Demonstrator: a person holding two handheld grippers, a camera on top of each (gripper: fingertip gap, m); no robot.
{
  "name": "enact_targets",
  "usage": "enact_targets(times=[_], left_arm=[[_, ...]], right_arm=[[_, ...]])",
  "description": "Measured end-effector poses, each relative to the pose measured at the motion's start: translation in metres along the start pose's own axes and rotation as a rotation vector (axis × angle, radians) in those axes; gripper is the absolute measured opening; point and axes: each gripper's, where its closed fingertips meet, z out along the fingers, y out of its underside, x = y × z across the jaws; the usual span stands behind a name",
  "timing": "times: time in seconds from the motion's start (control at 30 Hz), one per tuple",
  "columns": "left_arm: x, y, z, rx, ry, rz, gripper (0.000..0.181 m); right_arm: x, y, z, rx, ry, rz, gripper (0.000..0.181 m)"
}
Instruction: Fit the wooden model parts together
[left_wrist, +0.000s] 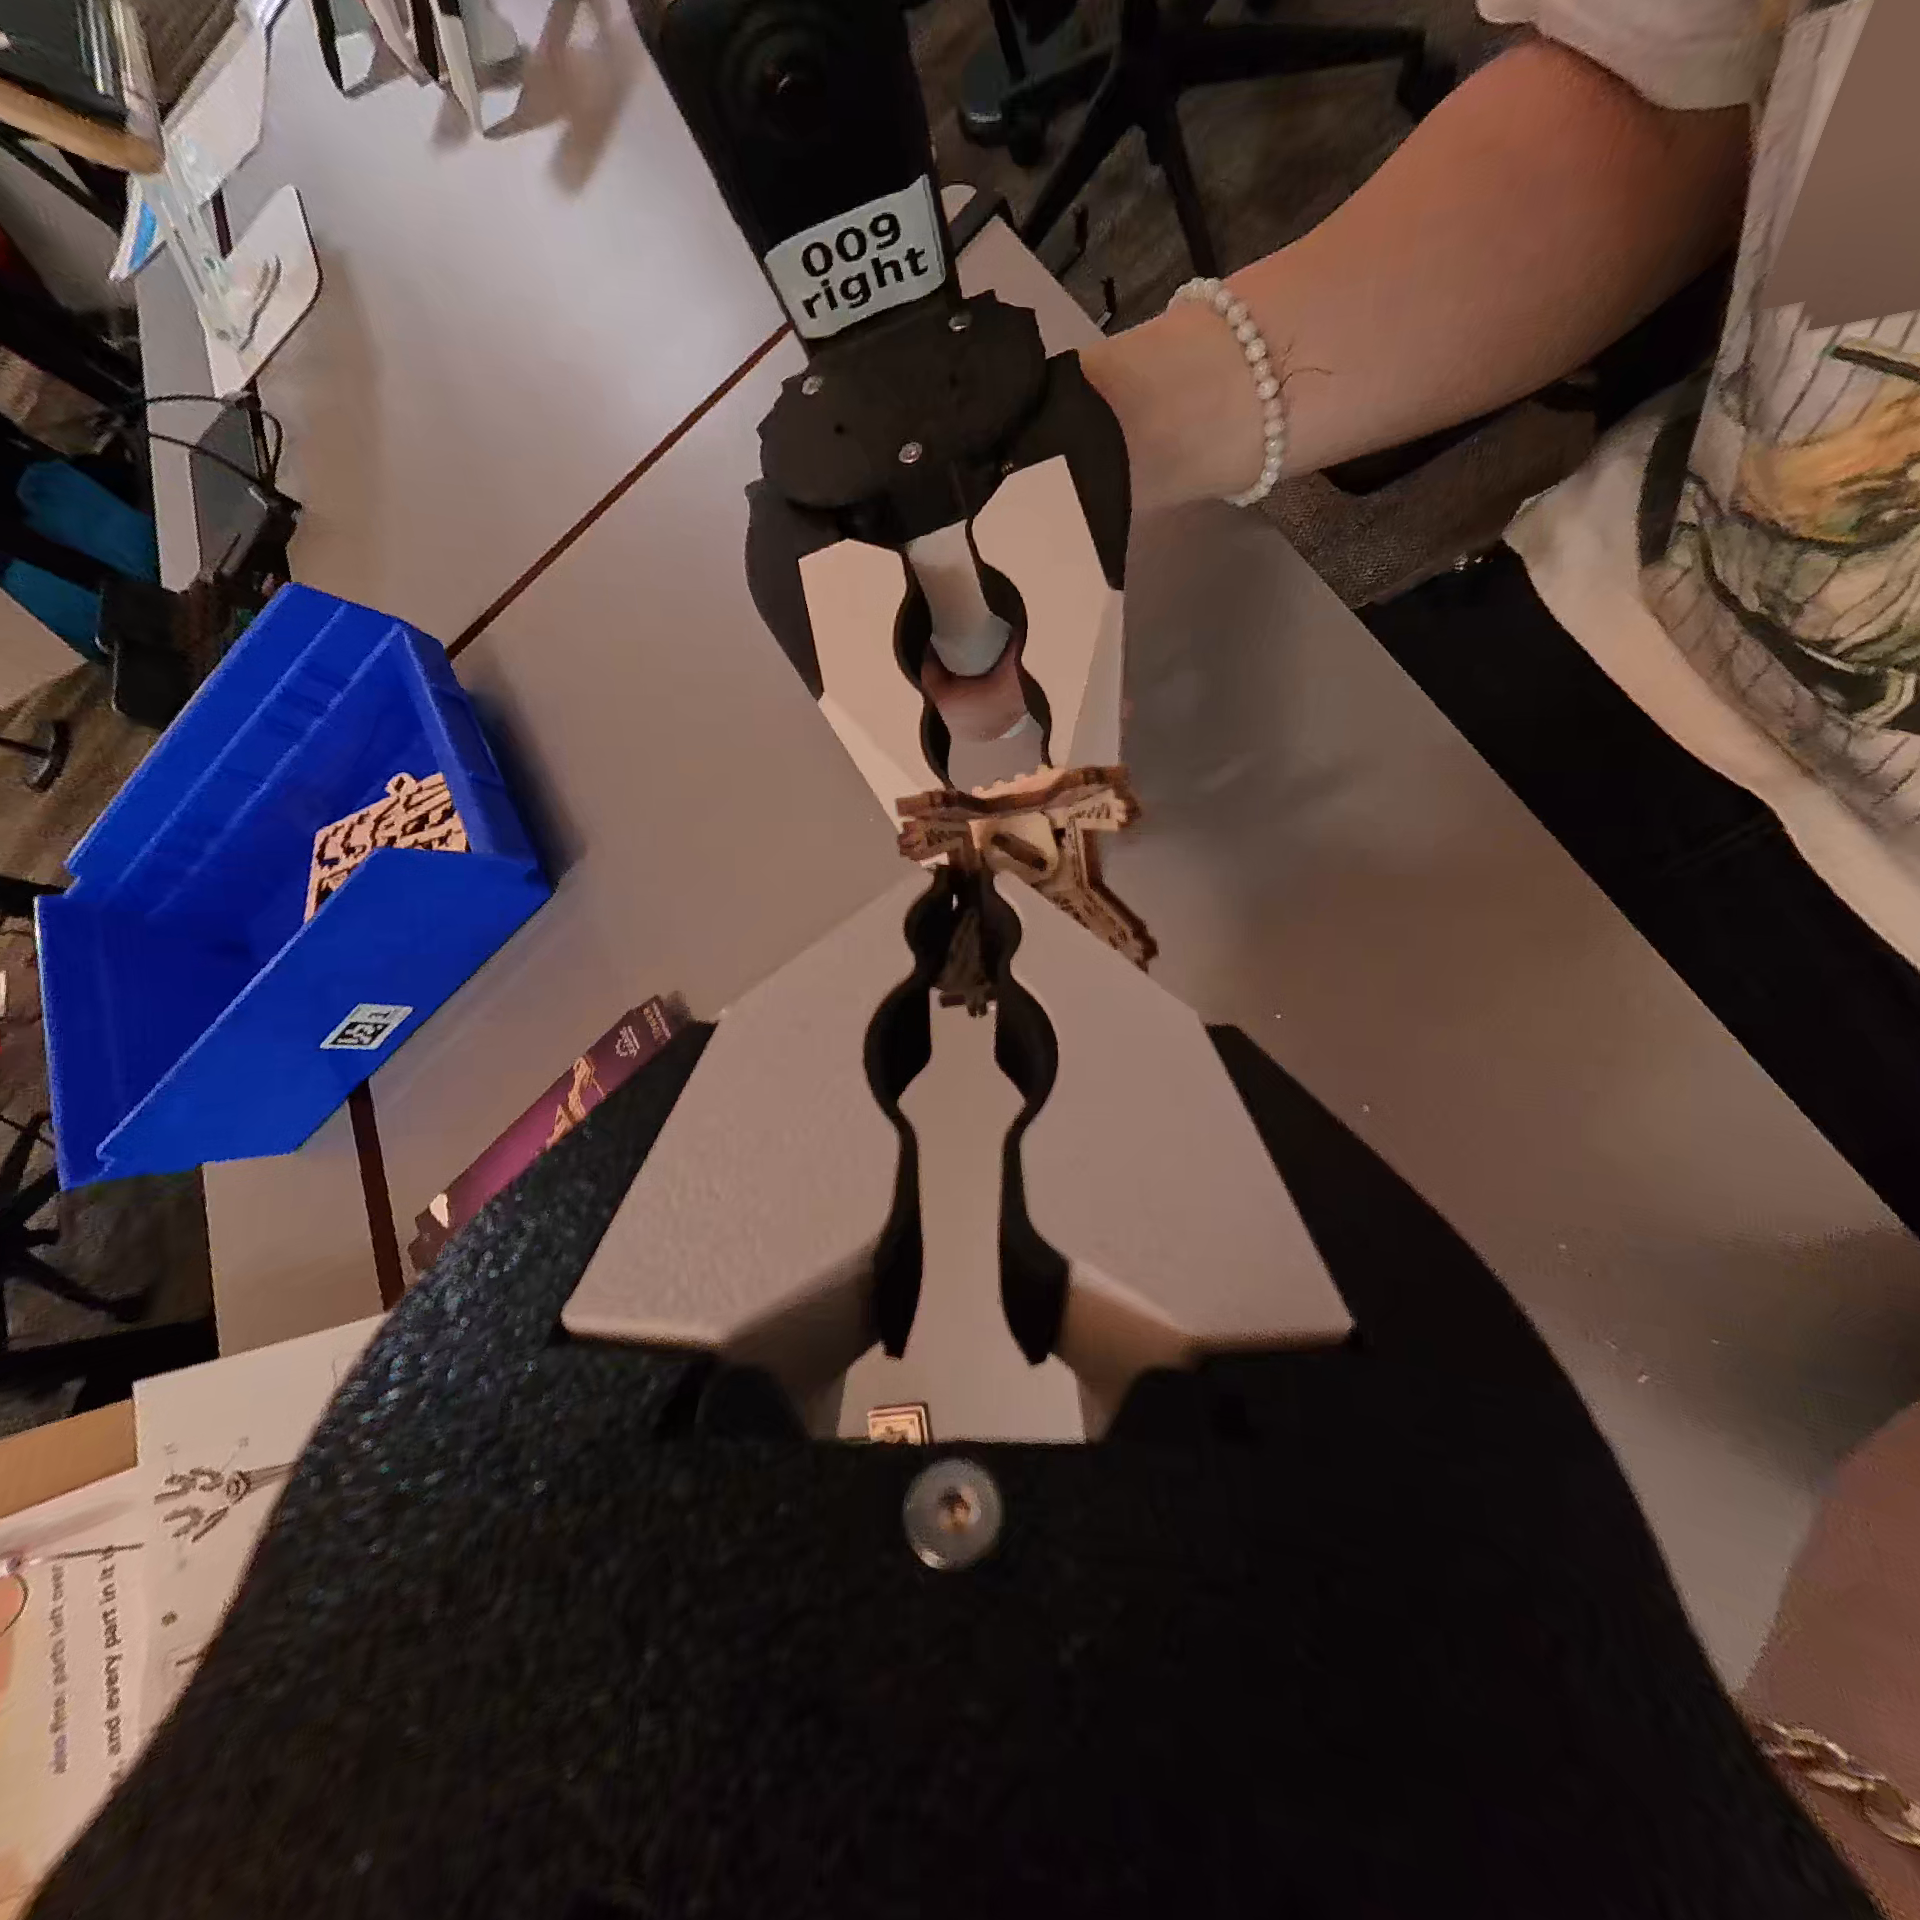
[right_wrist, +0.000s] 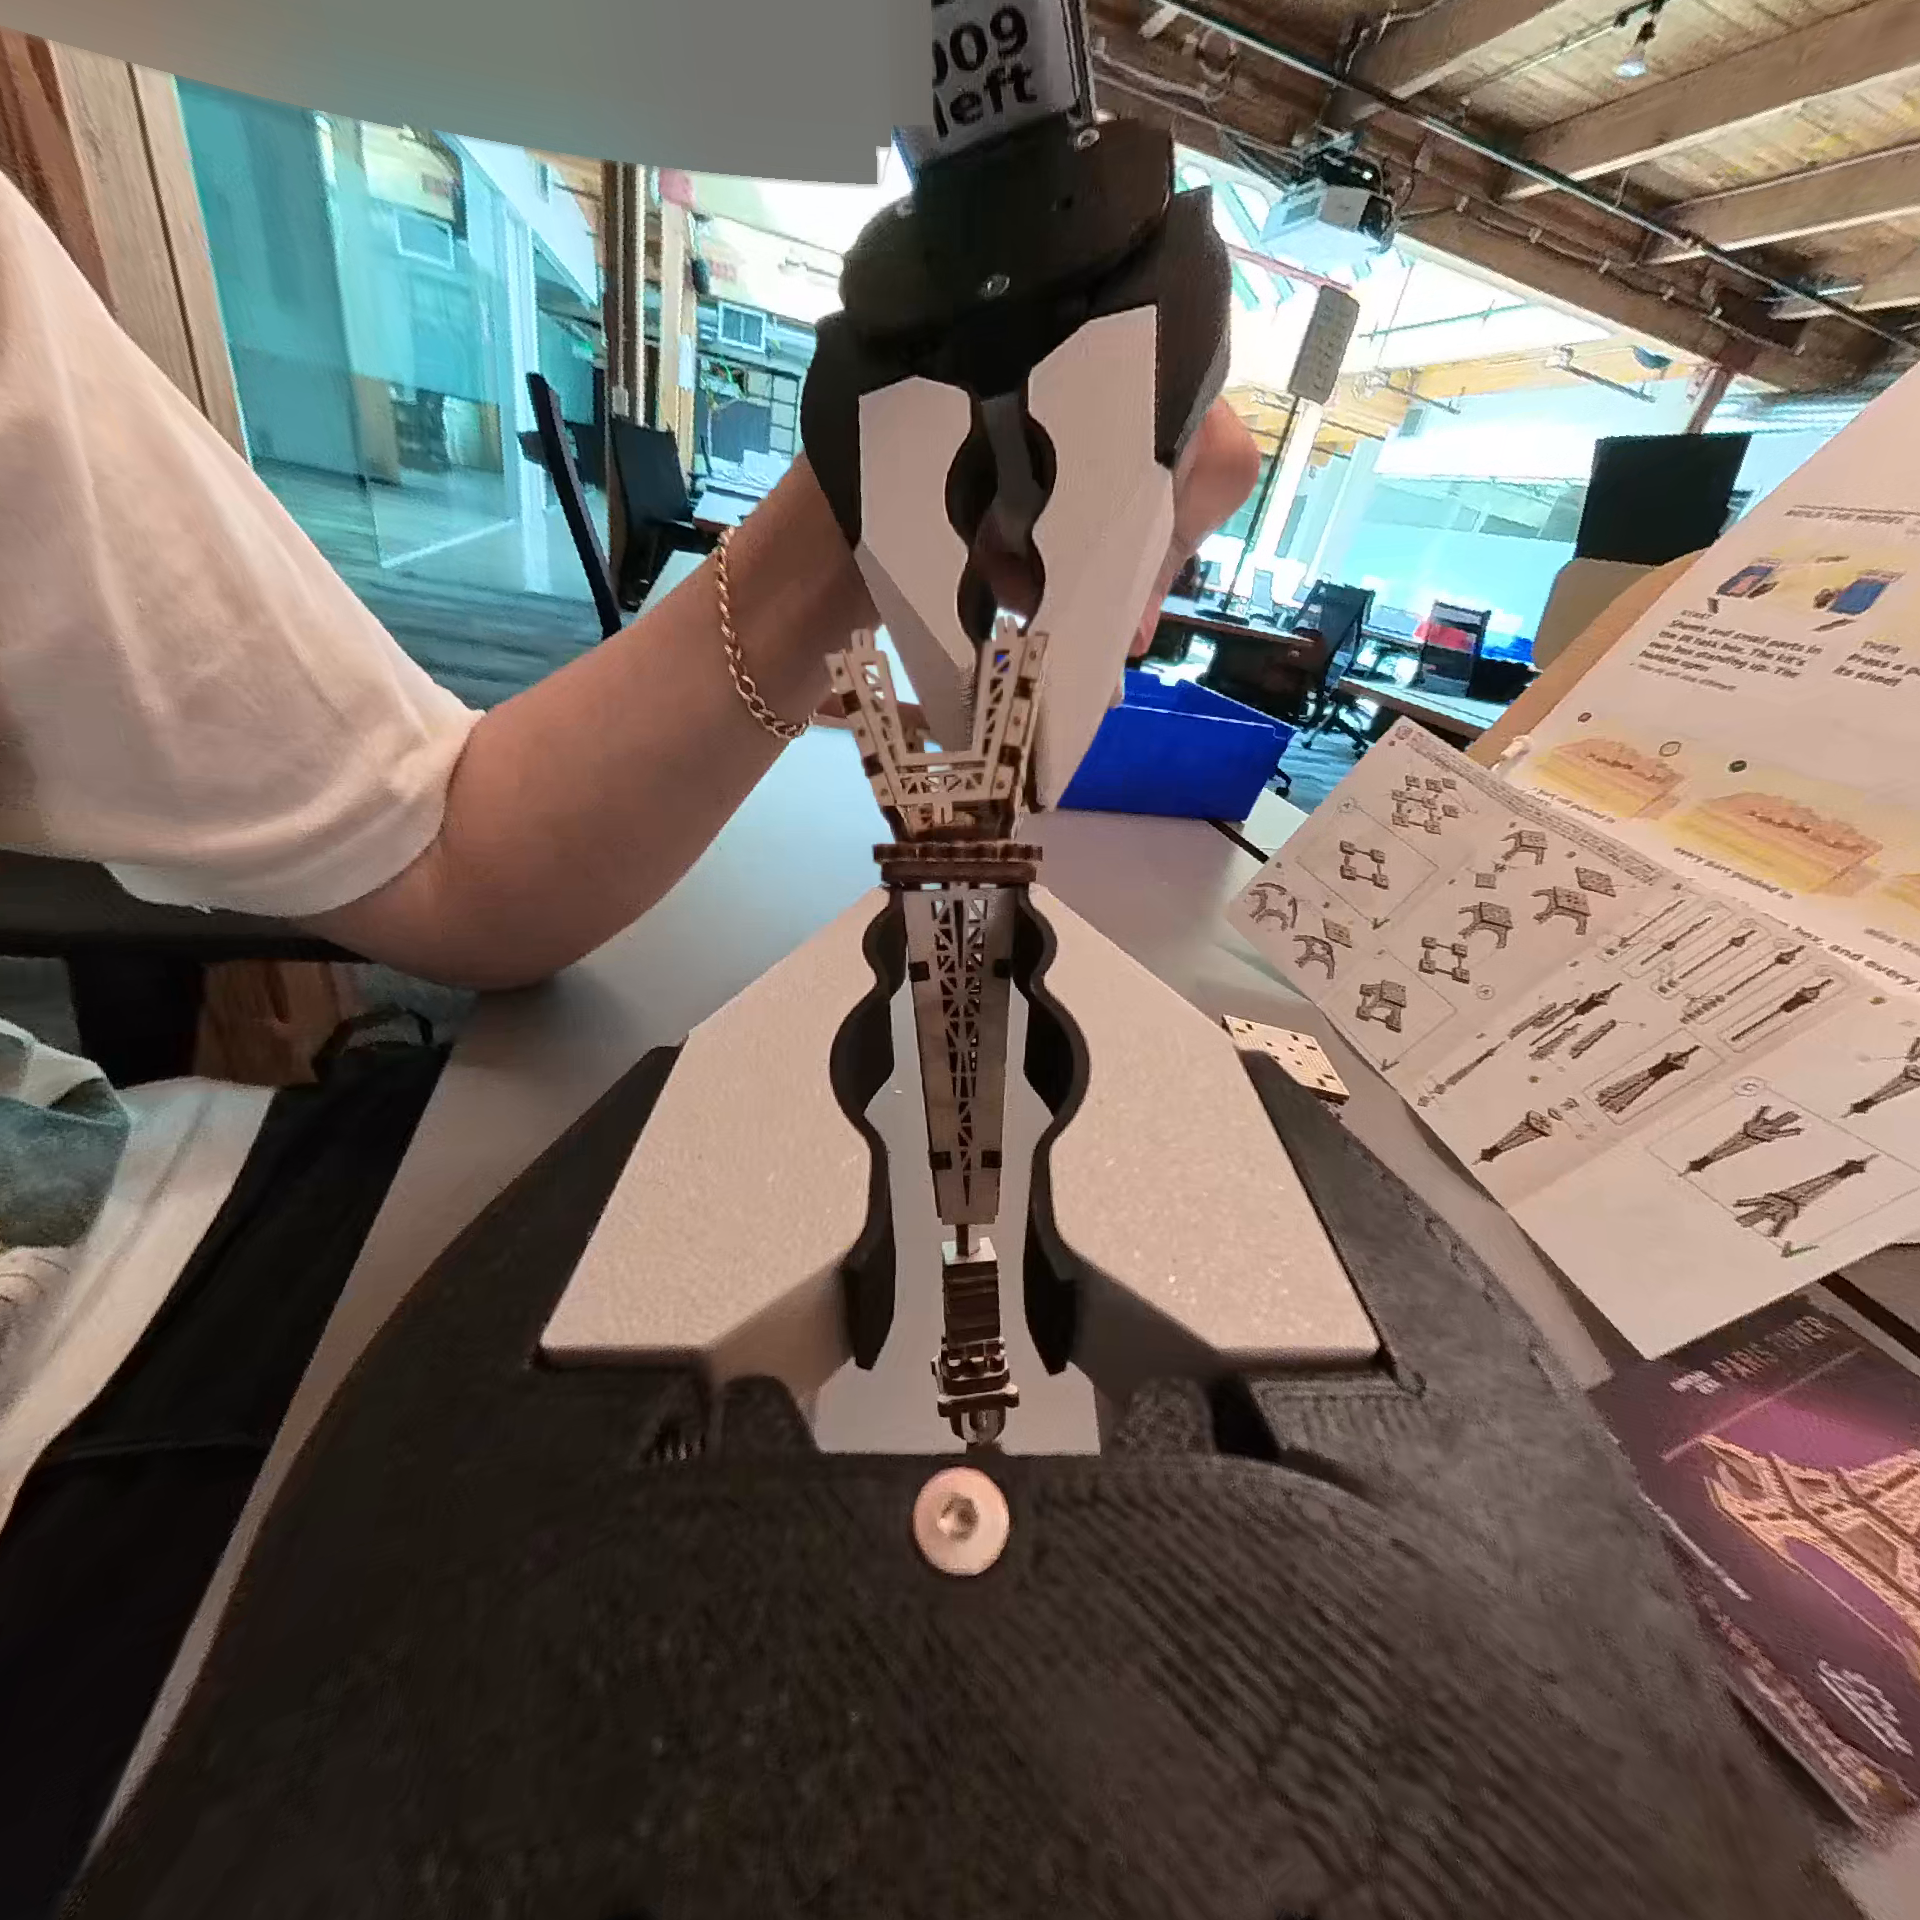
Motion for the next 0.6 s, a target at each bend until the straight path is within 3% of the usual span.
enact_targets(times=[0.33, 0.47, 0.6], left_arm=[[0.0, -0.003, -0.002, -0.004, -0.037, 0.1, 0.002], [-0.005, -0.01, -0.004, -0.008, -0.111, 0.214, 0.001], [-0.009, -0.024, -0.011, -0.01, -0.204, 0.34, 0.001]], right_arm=[[-0.002, -0.002, -0.001, -0.004, -0.008, -0.015, 0.018], [0.002, -0.006, -0.003, -0.021, 0.052, -0.124, 0.018], [0.008, -0.019, -0.007, -0.022, 0.176, -0.364, 0.018]])
